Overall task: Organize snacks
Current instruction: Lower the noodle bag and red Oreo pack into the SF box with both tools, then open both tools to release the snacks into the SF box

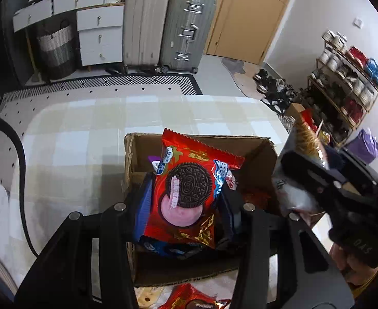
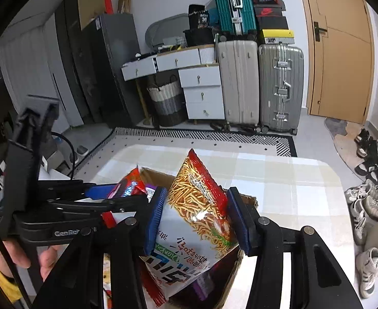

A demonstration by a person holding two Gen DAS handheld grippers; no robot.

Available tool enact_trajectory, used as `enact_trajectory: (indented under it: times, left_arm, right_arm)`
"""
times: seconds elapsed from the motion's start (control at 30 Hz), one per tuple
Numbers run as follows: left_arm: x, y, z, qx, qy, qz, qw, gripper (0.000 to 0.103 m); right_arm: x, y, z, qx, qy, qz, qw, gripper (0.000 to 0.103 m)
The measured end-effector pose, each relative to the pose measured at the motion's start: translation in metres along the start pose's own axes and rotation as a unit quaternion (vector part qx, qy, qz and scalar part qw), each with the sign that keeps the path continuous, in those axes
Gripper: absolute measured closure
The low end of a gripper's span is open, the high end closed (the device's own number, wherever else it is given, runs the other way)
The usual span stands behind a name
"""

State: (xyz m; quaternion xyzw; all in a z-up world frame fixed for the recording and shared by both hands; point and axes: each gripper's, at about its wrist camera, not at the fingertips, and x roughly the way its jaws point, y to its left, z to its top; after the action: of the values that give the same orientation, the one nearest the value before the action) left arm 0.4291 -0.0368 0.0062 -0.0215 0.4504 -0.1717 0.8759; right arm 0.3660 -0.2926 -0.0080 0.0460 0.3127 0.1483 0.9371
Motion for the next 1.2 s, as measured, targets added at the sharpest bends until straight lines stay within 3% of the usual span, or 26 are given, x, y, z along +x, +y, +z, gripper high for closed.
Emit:
enact_trajectory:
  times: [0.27, 0.57, 0.77, 0.9, 1.2]
  left_arm:
    - [0.034, 0.003, -0.009, -0.008, 0.018, -0.008, 0.9998, 0.06]
    - [0.055, 0.007, -0.01, -0.005, 0.027, -0.008, 0.9996, 0.06]
    - [0.045, 0.005, -0.011, 0.002, 0.022, 0.002, 0.9998, 0.06]
    - [0.038, 0.003, -0.009, 0.008, 0.019, 0.016, 0.9997, 0.041]
    - [0.025, 0.014, -0.007, -0.013, 0.017, 0.008, 0.9997, 0.034]
  right_arm:
    - [0.034, -0.012, -0.018, 0.004, 0.05, 0.011, 0.999, 0.054]
    - [0.041, -0.005, -0.022, -0.014, 0.063, -0.004, 0.998, 0.054]
    - [0.041, -0.004, -0.02, -0.018, 0.064, -0.008, 0.998, 0.054]
    - [0.042, -0.002, -0.019, -0.023, 0.064, -0.013, 0.998, 0.053]
    - [0.037, 0.001, -0.014, -0.034, 0.065, -0.02, 0.997, 0.048]
